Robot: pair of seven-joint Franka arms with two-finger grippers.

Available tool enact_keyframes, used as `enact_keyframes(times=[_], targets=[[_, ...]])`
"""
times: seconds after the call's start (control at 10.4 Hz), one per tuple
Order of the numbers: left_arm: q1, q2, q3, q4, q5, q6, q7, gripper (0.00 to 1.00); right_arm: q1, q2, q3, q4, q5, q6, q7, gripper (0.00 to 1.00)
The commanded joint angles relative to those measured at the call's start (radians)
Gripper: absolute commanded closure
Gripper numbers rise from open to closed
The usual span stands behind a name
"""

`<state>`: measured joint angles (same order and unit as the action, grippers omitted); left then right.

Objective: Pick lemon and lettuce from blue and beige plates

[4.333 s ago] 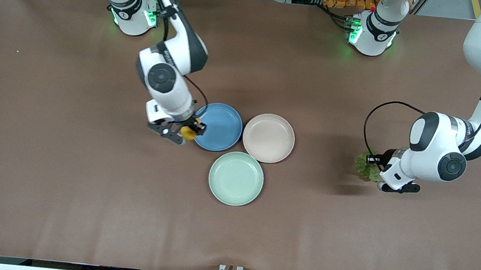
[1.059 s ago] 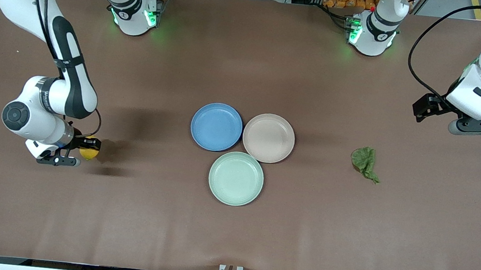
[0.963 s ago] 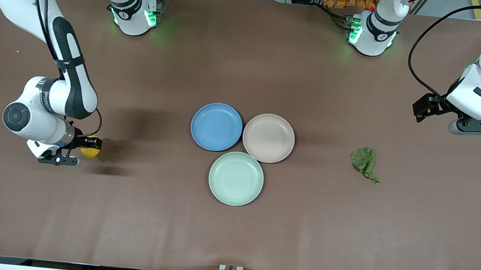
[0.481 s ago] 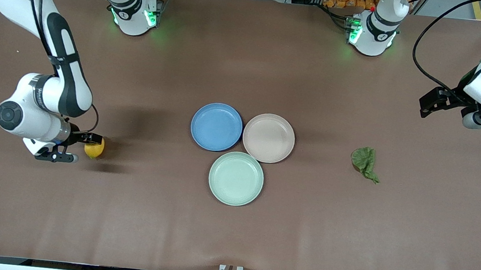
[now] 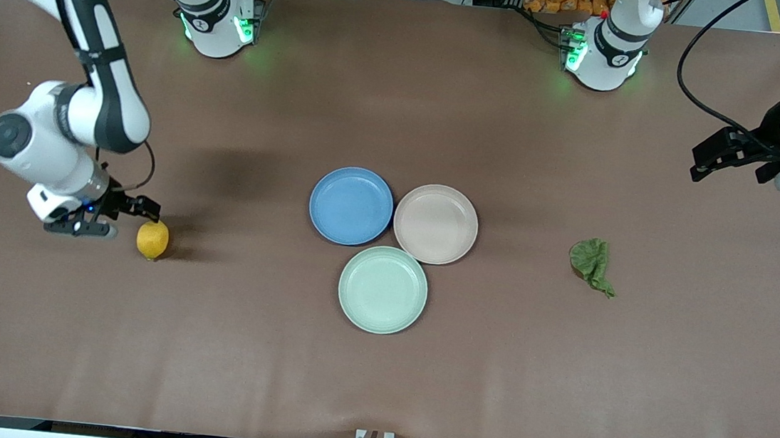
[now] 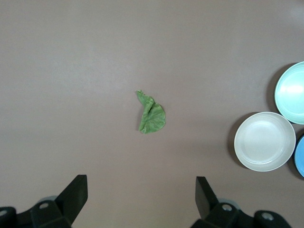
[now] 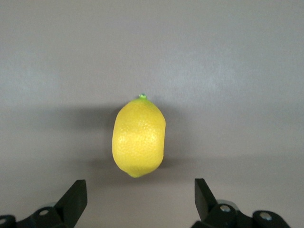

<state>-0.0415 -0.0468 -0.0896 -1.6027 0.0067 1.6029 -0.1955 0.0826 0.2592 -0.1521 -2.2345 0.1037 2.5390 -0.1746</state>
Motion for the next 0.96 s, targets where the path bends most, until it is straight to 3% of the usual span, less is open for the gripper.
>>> enact_keyframes(times=[0.0, 0.1, 0.39, 0.87], targets=[[-0.035, -0.028, 0.027, -0.020, -0.007, -0.009, 0.024, 0.00, -0.177, -0.110, 0.089, -0.108, 0.008, 0.008, -0.180, 0.00], [-0.038, -0.028, 0.030, -0.020, -0.007, -0.009, 0.024, 0.00, -0.214, -0.121, 0.109, -0.106, 0.008, -0.008, -0.201, 0.00], [-0.040, -0.030, 0.030, -0.023, -0.007, -0.009, 0.024, 0.00, -0.198, -0.130, 0.109, -0.064, 0.008, -0.080, -0.116, 0.00], [-0.035, -0.019, 0.019, -0.022, -0.005, -0.012, 0.024, 0.00, -0.210, -0.121, 0.106, 0.189, 0.001, -0.397, -0.071, 0.00]])
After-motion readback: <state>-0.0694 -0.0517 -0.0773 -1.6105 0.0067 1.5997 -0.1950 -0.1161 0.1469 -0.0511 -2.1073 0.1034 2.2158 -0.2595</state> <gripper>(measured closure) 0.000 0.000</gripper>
